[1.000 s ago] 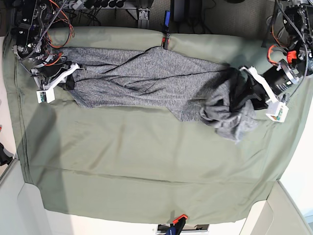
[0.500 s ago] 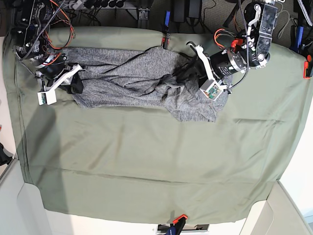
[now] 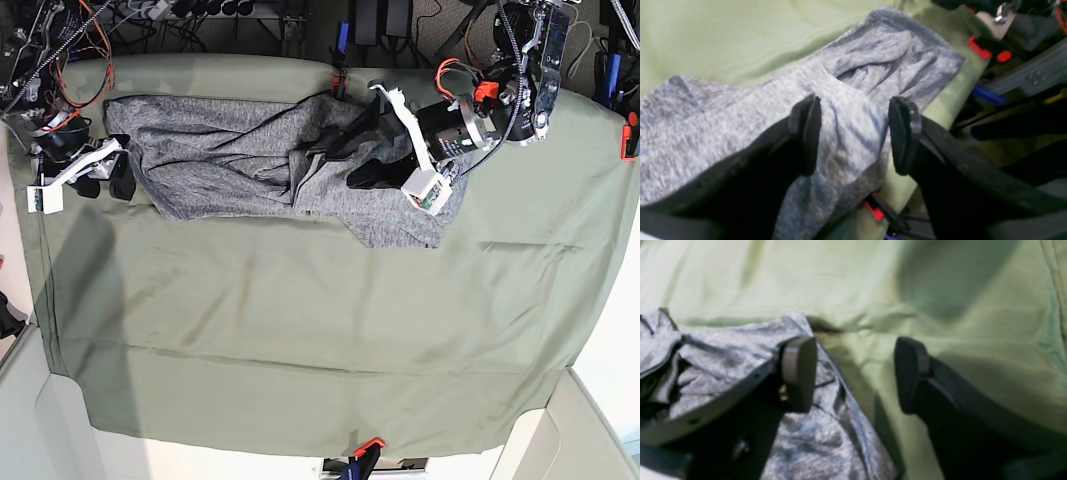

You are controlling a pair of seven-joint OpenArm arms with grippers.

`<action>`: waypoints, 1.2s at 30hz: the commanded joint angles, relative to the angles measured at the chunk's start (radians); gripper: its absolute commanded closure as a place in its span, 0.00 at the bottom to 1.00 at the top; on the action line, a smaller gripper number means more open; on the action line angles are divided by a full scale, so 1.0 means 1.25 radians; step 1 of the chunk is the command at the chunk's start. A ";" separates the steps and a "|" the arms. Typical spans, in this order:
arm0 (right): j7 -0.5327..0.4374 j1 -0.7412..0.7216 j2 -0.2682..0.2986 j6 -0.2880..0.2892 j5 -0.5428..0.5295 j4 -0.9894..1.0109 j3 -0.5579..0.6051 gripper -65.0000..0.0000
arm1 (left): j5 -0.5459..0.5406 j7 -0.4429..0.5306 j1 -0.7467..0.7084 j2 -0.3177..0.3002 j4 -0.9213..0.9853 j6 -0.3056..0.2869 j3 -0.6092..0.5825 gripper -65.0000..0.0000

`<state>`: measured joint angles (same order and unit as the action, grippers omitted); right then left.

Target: Fold the T-shirt properly

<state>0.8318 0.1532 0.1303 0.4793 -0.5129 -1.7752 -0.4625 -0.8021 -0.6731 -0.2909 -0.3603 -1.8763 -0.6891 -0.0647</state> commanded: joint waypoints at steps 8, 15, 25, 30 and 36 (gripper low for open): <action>-0.029 -0.004 0.006 0.007 -0.004 0.013 -0.001 0.43 | -0.017 0.016 0.004 -0.005 -0.013 -0.007 0.023 0.47; -0.043 -0.005 0.006 0.012 0.017 0.065 0.057 0.43 | -0.062 0.014 0.004 -0.005 -0.013 -0.007 0.126 0.47; -0.040 -0.005 0.004 0.011 0.055 0.080 0.129 0.60 | -0.109 -0.040 -0.008 -0.017 -0.013 -0.007 0.236 0.47; -0.063 -0.005 0.005 0.011 0.093 0.080 0.129 1.00 | -0.139 -0.041 -0.014 -0.039 -0.013 -0.007 0.338 0.47; -0.112 -0.025 0.034 0.011 0.130 0.080 0.093 1.00 | -0.139 -0.044 -0.027 -0.059 -0.013 -0.007 0.409 0.47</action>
<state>0.7231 0.1394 0.1543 0.4999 -0.3447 -1.6604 -0.3340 -0.9543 -0.7460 -0.3275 -0.4171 -1.8763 -0.6891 0.4381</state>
